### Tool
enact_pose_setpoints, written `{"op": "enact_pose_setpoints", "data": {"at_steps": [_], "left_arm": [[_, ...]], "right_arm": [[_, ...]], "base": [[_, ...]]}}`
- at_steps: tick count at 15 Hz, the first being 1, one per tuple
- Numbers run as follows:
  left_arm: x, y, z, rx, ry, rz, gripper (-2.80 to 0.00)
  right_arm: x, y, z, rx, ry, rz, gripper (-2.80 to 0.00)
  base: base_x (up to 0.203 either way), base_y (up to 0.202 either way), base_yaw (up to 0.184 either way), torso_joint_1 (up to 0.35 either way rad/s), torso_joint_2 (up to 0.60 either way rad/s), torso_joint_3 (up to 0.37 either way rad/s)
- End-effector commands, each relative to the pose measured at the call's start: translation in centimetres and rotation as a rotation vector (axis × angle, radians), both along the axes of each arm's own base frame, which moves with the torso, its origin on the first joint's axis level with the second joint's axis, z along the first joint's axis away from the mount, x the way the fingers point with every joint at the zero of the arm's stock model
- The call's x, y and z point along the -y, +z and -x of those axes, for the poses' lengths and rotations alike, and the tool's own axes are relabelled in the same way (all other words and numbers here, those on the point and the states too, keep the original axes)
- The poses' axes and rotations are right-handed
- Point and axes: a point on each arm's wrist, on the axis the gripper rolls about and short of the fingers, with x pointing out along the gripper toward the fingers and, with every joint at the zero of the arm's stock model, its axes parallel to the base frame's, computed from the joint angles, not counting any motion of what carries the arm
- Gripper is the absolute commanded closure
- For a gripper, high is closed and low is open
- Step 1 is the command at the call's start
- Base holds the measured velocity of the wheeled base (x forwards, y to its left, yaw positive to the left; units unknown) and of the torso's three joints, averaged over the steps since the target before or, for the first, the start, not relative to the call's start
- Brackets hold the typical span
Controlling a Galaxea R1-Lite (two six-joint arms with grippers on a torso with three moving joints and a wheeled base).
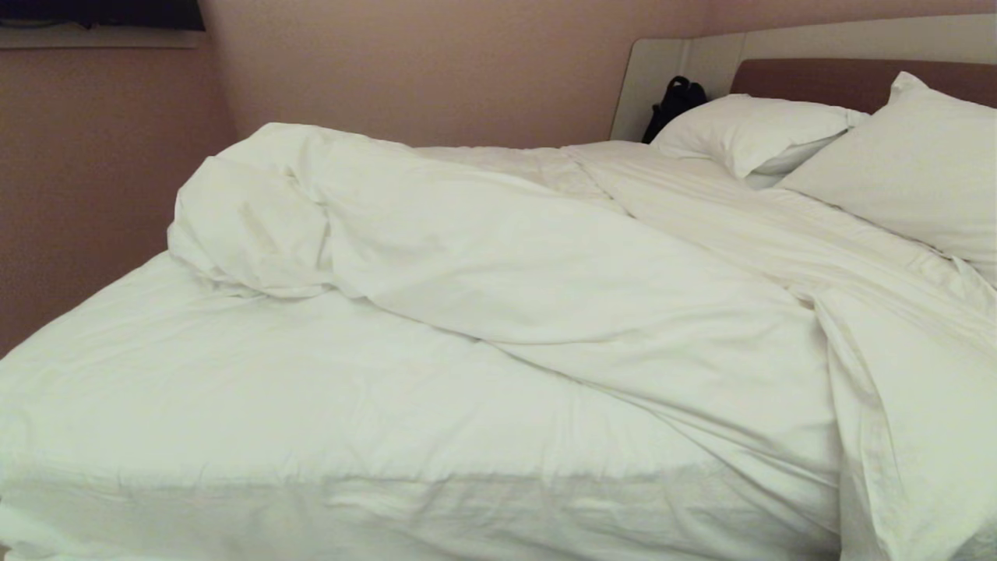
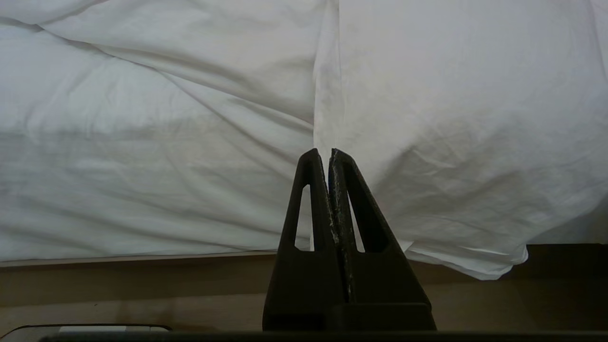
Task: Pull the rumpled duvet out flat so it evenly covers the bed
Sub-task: Hold the folded corner of the quilt
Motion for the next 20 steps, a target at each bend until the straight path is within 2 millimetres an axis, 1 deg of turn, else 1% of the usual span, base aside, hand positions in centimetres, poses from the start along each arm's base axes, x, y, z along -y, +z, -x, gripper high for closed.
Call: {"op": "enact_pose_setpoints", "data": {"at_steps": [1,3,5,7,9,11,13,15,18,20], "left_arm": [[0.0,0.7,-6.2,-0.192,-0.016,0.044,0.0],[-0.1,0.8,-10.5,-0.265,-0.02,0.103,0.0],[-0.1,0.3,-15.8,-0.337,-0.024,0.182,0.0],[0.3,-0.3,-20.8,-0.368,-0.043,0.252,0.0],[1.6,-1.2,-25.7,-0.384,-0.077,0.315,0.0],[3.5,-1.9,-30.0,-0.377,-0.118,0.379,0.0],[5.6,-2.9,-33.0,-0.383,-0.148,0.43,0.0],[8.1,-4.2,-35.2,-0.403,-0.168,0.469,0.0],[10.5,-5.3,-37.4,-0.41,-0.196,0.484,0.0],[12.1,-5.4,-38.5,-0.397,-0.23,0.482,0.0]], "right_arm": [[0.0,0.0,0.0,0.0,0.0,0.0,0.0],[0.0,0.0,0.0,0.0,0.0,0.0,0.0],[0.0,0.0,0.0,0.0,0.0,0.0,0.0],[0.0,0.0,0.0,0.0,0.001,0.0,0.0],[0.0,0.0,0.0,0.0,0.0,0.0,0.0],[0.0,0.0,0.0,0.0,0.0,0.0,0.0],[0.0,0.0,0.0,0.0,0.0,0.0,0.0],[0.0,0.0,0.0,0.0,0.0,0.0,0.0],[0.0,0.0,0.0,0.0,0.0,0.0,0.0],[0.0,0.0,0.0,0.0,0.0,0.0,0.0]], "base": [[0.0,0.0,0.0,0.0,0.0,0.0],[0.0,0.0,0.0,0.0,0.0,0.0],[0.0,0.0,0.0,0.0,0.0,0.0],[0.0,0.0,0.0,0.0,0.0,0.0],[0.0,0.0,0.0,0.0,0.0,0.0],[0.0,0.0,0.0,0.0,0.0,0.0],[0.0,0.0,0.0,0.0,0.0,0.0],[0.0,0.0,0.0,0.0,0.0,0.0],[0.0,0.0,0.0,0.0,0.0,0.0],[0.0,0.0,0.0,0.0,0.0,0.0]]}}
